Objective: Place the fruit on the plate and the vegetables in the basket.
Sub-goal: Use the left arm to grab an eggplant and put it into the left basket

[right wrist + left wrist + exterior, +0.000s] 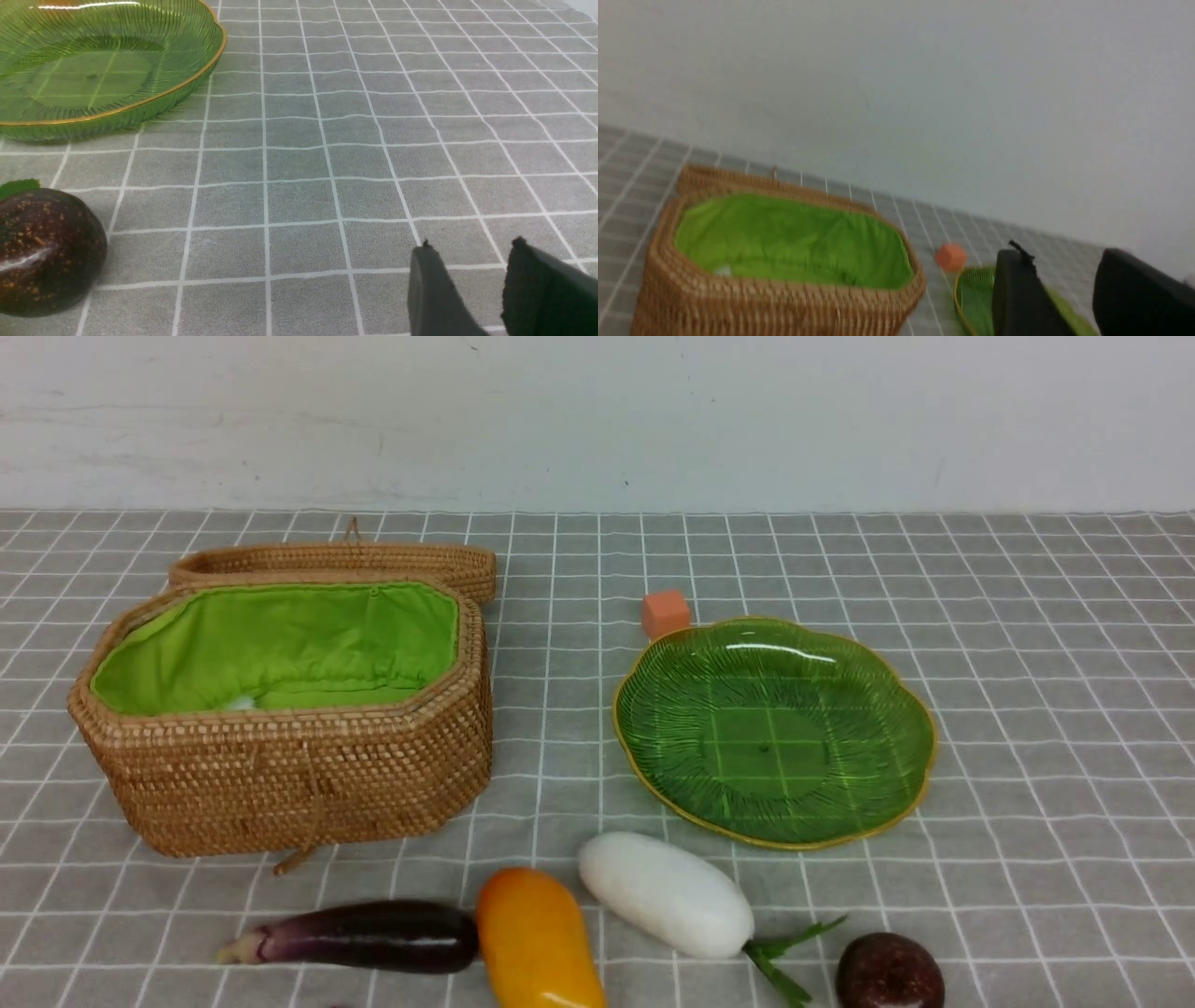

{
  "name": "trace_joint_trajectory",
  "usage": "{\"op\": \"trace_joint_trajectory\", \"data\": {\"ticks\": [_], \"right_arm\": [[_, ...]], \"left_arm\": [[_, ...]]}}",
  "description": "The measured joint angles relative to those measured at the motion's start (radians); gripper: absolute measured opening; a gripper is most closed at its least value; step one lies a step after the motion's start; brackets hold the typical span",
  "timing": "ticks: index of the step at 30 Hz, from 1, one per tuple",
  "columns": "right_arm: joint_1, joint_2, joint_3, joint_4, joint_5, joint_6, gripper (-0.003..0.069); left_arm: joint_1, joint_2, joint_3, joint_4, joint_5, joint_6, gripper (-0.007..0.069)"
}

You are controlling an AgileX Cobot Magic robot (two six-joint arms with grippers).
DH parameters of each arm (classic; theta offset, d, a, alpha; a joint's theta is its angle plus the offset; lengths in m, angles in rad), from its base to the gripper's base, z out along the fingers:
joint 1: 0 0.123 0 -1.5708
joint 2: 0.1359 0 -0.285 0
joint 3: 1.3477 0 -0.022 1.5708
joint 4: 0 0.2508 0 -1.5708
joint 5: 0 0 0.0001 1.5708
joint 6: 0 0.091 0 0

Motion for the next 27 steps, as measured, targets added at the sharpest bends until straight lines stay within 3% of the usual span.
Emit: {"op": "trace_joint_trajectory", "data": {"ticks": [3, 11, 17, 21, 24, 27], "right_arm": [[0.000, 0.000, 0.000, 0.000, 0.000, 0.000, 0.0242], [0.000, 0.000, 0.000, 0.000, 0.000, 0.000, 0.0242], [0.000, 0.000, 0.000, 0.000, 0.000, 0.000, 0.0242], [0.000, 0.000, 0.000, 0.000, 0.000, 0.000, 0.0242], [0.000, 0.000, 0.000, 0.000, 0.000, 0.000, 0.0242], [0.000, 0.000, 0.000, 0.000, 0.000, 0.000, 0.0242]], "left_arm": [[-0.019, 0.107, -0.079, 0.025, 0.150, 0.004, 0.0238], [-0.161, 0.249, -0.091, 0.063, 0.241, 0.004, 0.0238], [-0.193, 0.469, -0.113, 0.116, 0.324, 0.028, 0.0262], [-0.193, 0.658, -0.155, 0.135, 0.347, 0.210, 0.0272], [-0.193, 0.802, -0.188, 0.133, 0.388, 0.446, 0.0280], [-0.193, 0.898, -0.196, 0.133, 0.387, 0.555, 0.0298]]}}
